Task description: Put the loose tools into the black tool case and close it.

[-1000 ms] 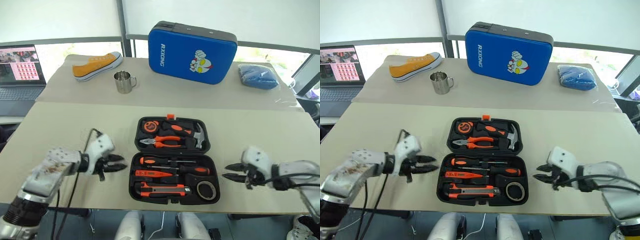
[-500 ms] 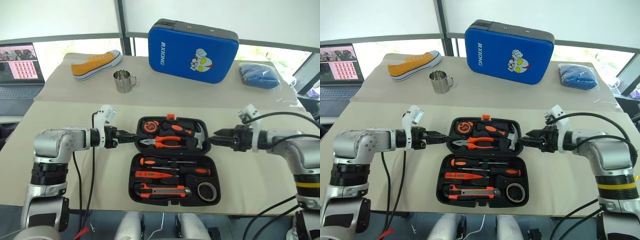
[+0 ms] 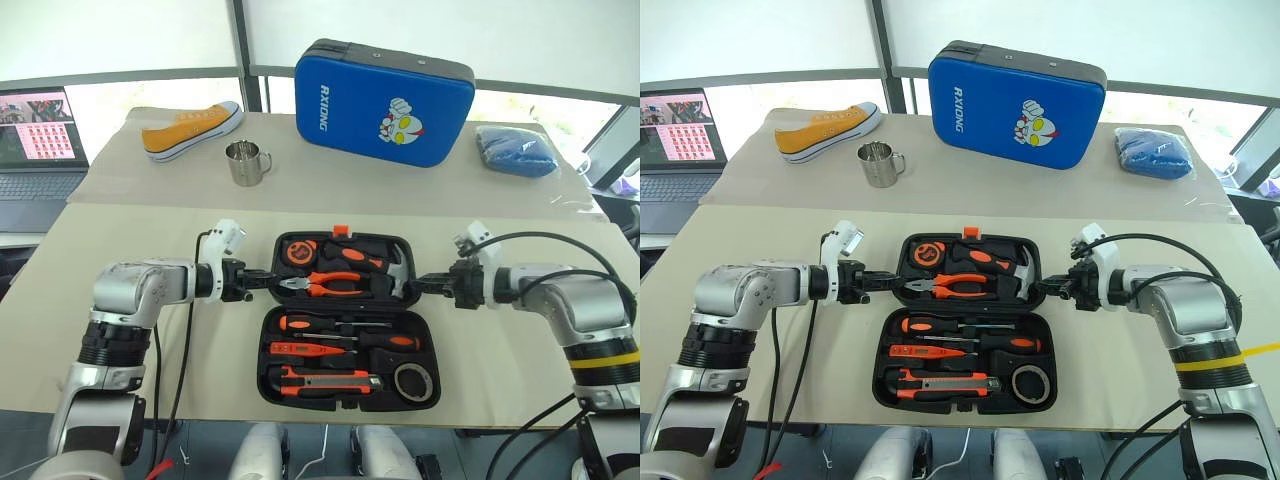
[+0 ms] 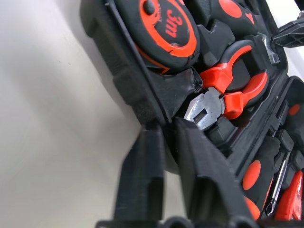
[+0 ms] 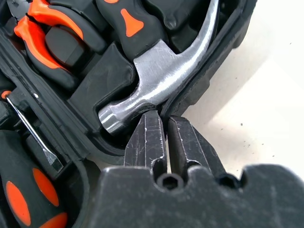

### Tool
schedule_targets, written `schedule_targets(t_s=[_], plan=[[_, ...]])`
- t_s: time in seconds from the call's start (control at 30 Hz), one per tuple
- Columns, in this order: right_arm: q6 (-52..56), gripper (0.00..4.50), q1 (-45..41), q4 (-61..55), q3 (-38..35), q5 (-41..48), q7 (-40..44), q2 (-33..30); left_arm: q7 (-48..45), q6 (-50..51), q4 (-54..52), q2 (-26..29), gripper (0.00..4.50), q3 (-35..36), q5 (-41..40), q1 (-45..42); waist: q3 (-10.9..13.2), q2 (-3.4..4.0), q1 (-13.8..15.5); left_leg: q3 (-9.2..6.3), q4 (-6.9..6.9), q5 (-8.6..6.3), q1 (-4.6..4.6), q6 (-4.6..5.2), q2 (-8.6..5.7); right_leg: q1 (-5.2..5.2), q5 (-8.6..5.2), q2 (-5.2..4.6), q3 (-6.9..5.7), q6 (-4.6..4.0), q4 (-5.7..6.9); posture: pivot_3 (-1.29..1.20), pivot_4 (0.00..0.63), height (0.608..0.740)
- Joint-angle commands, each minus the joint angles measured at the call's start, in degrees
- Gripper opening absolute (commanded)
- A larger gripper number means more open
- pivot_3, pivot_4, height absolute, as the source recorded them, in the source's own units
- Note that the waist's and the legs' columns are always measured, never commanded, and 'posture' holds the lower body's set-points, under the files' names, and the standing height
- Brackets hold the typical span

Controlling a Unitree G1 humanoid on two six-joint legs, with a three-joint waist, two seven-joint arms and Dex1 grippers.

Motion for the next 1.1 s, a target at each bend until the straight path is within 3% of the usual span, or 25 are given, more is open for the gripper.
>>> schedule_targets(t_s=[0.03, 0.23, 0.33, 0.57, 0.87, 1.03, 1.1], plan=[[-1.09, 0.00, -0.67, -1.16, -0.21, 0.07, 0.53, 0.08, 0.19, -1.20, 0.72, -0.74, 0.02, -1.06, 0.50, -0.24, 0.00, 0.01, -0.02, 0.00, 0.01, 0.00, 0.01, 0.00, -0.01, 0.01, 0.00, 0.00, 0.00, 0.00, 0.00, 0.00, 0.150, 0.739], [-2.94, 0.00, -1.23, -2.92, -3.41, 1.21, -1.61, 2.38, -1.11, -3.64, -1.18, -1.32, 0.02, 0.56, -0.94, 0.60, -0.01, 0.02, -0.04, -0.01, 0.02, 0.03, -0.01, -0.04, -0.04, -0.02, 0.03, 0.00, 0.01, 0.02, 0.02, 0.00, 0.150, 0.739], [-5.97, 0.00, -2.38, -5.27, -6.90, 1.50, -4.89, 4.88, -1.27, -10.37, -6.07, -3.10, 0.02, 2.95, -1.48, 0.83, 0.01, 0.00, -0.07, -0.02, 0.01, 0.05, -0.07, -0.07, -0.02, -0.11, 0.05, 0.01, 0.02, 0.00, 0.06, 0.00, 0.150, 0.739], [-9.72, 0.00, -1.49, -10.84, -10.05, 1.08, -9.46, 8.03, 1.96, -21.18, -15.22, -5.64, 0.02, 3.70, 1.08, 4.60, 0.03, 0.00, 0.03, -0.01, 0.05, 0.28, -1.22, -0.20, -0.13, -1.47, 0.08, -0.23, 0.05, 0.03, 0.86, 0.00, 0.150, 0.739], [-21.86, 0.00, 13.23, -20.77, -7.94, -6.53, -15.48, 11.40, 5.01, -51.51, -15.28, -5.30, 0.02, -4.18, 19.68, 17.74, 0.02, 0.01, 0.14, 0.06, -0.08, 0.18, -1.15, -0.04, -0.20, -1.32, 0.09, -0.43, -0.06, 0.06, 0.65, 0.00, 0.150, 0.739], [-31.33, 0.00, 19.95, -22.81, -7.77, -12.31, -21.17, 15.26, 13.59, -61.40, -12.84, -8.92, 0.02, -1.61, 25.12, 20.63, 0.02, 0.01, 0.03, 0.07, -0.05, 0.23, -0.95, 0.00, -0.18, -1.10, 0.09, -0.43, -0.06, 0.07, 0.35, 0.00, 0.150, 0.739], [-39.80, 0.00, 24.37, -22.83, -6.52, -17.00, -21.95, 14.91, 17.18, -64.83, -13.05, -10.08, 0.02, -0.04, 27.02, 22.16, 0.02, 0.01, 0.02, 0.07, -0.04, 0.26, -0.92, 0.00, -0.19, -1.08, 0.09, -0.43, -0.06, 0.08, 0.39, 0.00, 0.150, 0.739]])
